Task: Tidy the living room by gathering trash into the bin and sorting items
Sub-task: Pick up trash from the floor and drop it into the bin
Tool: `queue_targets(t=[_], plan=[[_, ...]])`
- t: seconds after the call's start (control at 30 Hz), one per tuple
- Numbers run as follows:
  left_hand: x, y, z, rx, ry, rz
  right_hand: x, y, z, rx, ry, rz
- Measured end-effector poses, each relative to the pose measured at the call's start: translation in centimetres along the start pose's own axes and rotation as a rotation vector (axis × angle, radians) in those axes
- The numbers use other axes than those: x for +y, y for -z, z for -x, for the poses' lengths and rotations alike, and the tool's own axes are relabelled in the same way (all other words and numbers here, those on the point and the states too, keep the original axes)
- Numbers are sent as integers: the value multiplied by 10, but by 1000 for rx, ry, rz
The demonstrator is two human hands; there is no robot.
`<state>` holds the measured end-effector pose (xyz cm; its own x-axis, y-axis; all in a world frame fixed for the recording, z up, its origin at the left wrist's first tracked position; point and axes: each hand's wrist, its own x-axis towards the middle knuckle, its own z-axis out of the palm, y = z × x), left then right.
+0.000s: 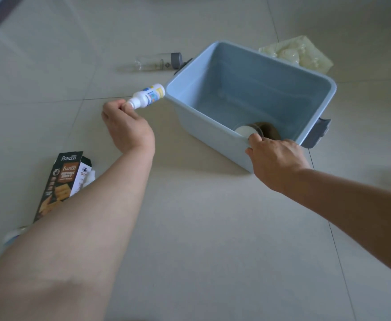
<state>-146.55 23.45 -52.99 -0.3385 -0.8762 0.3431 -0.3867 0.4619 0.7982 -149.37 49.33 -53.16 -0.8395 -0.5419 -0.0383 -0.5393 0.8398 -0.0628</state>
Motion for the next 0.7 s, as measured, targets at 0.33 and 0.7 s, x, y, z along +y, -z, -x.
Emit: queue_targets(t=[0.33,0.7], plan=[[30,-6,9,-175,-265,12,3,6,4,-101,11,-59],[46,-15,21,-435,-446,-302,-1,15,12,-79,82,99]])
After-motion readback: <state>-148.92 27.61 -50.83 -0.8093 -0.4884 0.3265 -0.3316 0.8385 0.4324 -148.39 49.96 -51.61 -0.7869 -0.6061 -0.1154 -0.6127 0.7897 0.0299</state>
